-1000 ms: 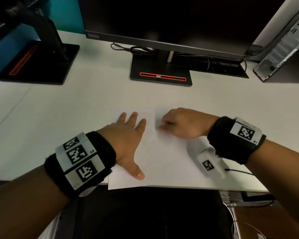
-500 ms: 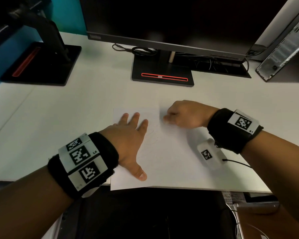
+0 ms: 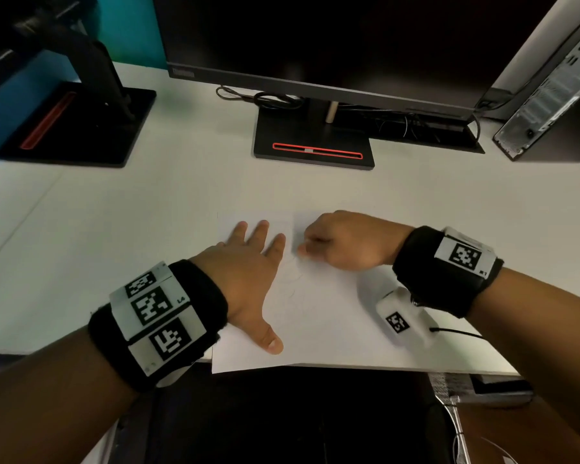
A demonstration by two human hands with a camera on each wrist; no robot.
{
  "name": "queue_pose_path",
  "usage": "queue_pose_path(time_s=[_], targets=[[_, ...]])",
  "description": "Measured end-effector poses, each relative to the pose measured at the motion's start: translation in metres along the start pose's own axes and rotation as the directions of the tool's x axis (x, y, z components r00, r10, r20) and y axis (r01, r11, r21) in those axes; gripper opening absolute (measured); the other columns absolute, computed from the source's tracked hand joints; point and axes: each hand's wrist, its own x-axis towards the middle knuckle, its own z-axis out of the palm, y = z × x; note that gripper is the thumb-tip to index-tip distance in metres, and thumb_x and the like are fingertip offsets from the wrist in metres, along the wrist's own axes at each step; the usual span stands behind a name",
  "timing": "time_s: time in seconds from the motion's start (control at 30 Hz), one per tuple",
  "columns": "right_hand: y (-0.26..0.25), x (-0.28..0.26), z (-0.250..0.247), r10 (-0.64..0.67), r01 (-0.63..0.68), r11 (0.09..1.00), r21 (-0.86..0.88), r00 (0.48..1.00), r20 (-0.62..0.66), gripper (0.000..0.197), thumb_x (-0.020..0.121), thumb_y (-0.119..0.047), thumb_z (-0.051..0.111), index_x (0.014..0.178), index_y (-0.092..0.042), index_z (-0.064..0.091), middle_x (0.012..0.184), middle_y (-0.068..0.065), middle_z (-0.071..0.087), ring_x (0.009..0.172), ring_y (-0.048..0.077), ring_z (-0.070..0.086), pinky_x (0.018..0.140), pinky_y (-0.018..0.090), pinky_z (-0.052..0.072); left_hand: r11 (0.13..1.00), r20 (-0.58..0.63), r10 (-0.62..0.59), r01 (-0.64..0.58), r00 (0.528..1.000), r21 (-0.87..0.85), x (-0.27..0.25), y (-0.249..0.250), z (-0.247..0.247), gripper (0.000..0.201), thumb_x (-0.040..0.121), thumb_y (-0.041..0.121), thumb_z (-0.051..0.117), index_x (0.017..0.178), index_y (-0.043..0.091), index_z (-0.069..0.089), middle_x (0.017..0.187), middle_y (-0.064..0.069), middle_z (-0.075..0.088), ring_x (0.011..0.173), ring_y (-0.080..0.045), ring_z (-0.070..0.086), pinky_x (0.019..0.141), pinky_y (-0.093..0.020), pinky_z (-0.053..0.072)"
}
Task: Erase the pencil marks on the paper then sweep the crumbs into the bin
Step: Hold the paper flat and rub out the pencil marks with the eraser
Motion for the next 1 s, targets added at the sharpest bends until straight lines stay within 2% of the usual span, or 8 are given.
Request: queue_pose_path(time_s=[0.17, 0.33, 0.4, 0.47, 0.53, 0.63, 0.83, 1.0], targets=[[0.011, 0.007, -0.018, 0.117, -0.117, 0.993, 0.003, 0.99, -0.083, 0.045, 0.105, -0.039, 0.041, 0.067, -0.016, 0.05, 0.072, 0.0, 0.053, 0.07, 0.018, 0.05, 0.058, 0.027, 0.032, 1.0, -0.005, -0.003, 0.003, 1.0, -0.002, -0.001, -0.001, 0.0, 0.155, 0.06, 0.077, 0.079, 0.154, 0.018, -0.029, 0.16, -0.009, -0.037, 0.15, -0.036, -0.025, 0.122, -0.053, 0.013], [-0.005, 0.007, -0.003, -0.006, 0.005, 1.0, -0.023, 1.0, -0.004, 0.043, 0.105, -0.042, 0.039, 0.075, -0.016, 0.056, 0.082, -0.001, 0.058, 0.077, 0.015, 0.054, 0.067, 0.031, 0.037, 1.0, 0.006, -0.005, 0.005, 1.0, 0.002, 0.0, 0.001, -0.001, 0.154, 0.061, 0.076, 0.078, 0.154, 0.018, -0.03, 0.159, -0.01, -0.038, 0.15, -0.037, -0.025, 0.122, -0.053, 0.011], [0.001, 0.01, -0.01, 0.043, -0.043, 0.999, -0.003, 0.999, -0.03, 0.044, 0.105, -0.041, 0.041, 0.076, -0.013, 0.058, 0.081, 0.002, 0.06, 0.077, 0.018, 0.054, 0.066, 0.031, 0.038, 1.0, 0.008, -0.007, 0.007, 1.0, 0.0, 0.0, 0.001, 0.0, 0.154, 0.061, 0.077, 0.078, 0.154, 0.018, -0.03, 0.16, -0.01, -0.038, 0.15, -0.037, -0.025, 0.122, -0.053, 0.011], [0.006, 0.012, -0.017, 0.087, -0.086, 0.996, 0.013, 0.994, -0.071, 0.044, 0.105, -0.039, 0.042, 0.071, -0.014, 0.055, 0.074, 0.002, 0.057, 0.073, 0.02, 0.052, 0.06, 0.029, 0.035, 1.0, 0.006, -0.009, 0.009, 1.0, -0.007, -0.001, 0.0, 0.0, 0.154, 0.06, 0.077, 0.078, 0.154, 0.018, -0.029, 0.16, -0.01, -0.038, 0.15, -0.037, -0.025, 0.122, -0.053, 0.011], [0.003, 0.012, -0.014, 0.056, -0.057, 0.998, -0.01, 0.996, -0.073, 0.044, 0.105, -0.039, 0.041, 0.069, -0.015, 0.052, 0.071, 0.001, 0.055, 0.072, 0.02, 0.052, 0.06, 0.029, 0.035, 1.0, 0.004, -0.007, 0.007, 1.0, -0.011, -0.001, 0.0, 0.001, 0.154, 0.06, 0.076, 0.079, 0.154, 0.018, -0.029, 0.16, -0.01, -0.038, 0.15, -0.037, -0.025, 0.122, -0.053, 0.01], [-0.006, 0.008, -0.004, -0.015, 0.015, 1.0, -0.009, 1.0, -0.002, 0.042, 0.104, -0.041, 0.041, 0.07, -0.019, 0.052, 0.075, -0.002, 0.056, 0.072, 0.016, 0.053, 0.065, 0.029, 0.039, 1.0, 0.005, -0.005, 0.005, 1.0, -0.004, -0.001, 0.0, 0.0, 0.154, 0.061, 0.076, 0.079, 0.154, 0.018, -0.03, 0.159, -0.01, -0.038, 0.15, -0.037, -0.026, 0.123, -0.053, 0.011], [0.013, 0.014, -0.017, 0.108, -0.107, 0.994, 0.014, 0.989, -0.096, 0.046, 0.104, -0.04, 0.043, 0.063, -0.018, 0.047, 0.068, 0.0, 0.051, 0.068, 0.02, 0.05, 0.058, 0.029, 0.032, 1.0, 0.003, -0.008, 0.008, 1.0, -0.013, -0.001, 0.0, 0.001, 0.154, 0.06, 0.076, 0.078, 0.154, 0.019, -0.029, 0.159, -0.009, -0.038, 0.15, -0.036, -0.026, 0.122, -0.053, 0.011], [0.001, 0.009, -0.008, 0.025, -0.025, 1.0, -0.012, 1.0, -0.016, 0.044, 0.104, -0.041, 0.042, 0.067, -0.019, 0.049, 0.071, -0.003, 0.052, 0.068, 0.015, 0.049, 0.061, 0.028, 0.034, 1.0, -0.005, 0.0, 0.0, 1.0, -0.01, 0.0, -0.001, 0.001, 0.155, 0.06, 0.077, 0.079, 0.154, 0.019, -0.029, 0.16, -0.01, -0.037, 0.15, -0.037, -0.026, 0.122, -0.053, 0.011]])
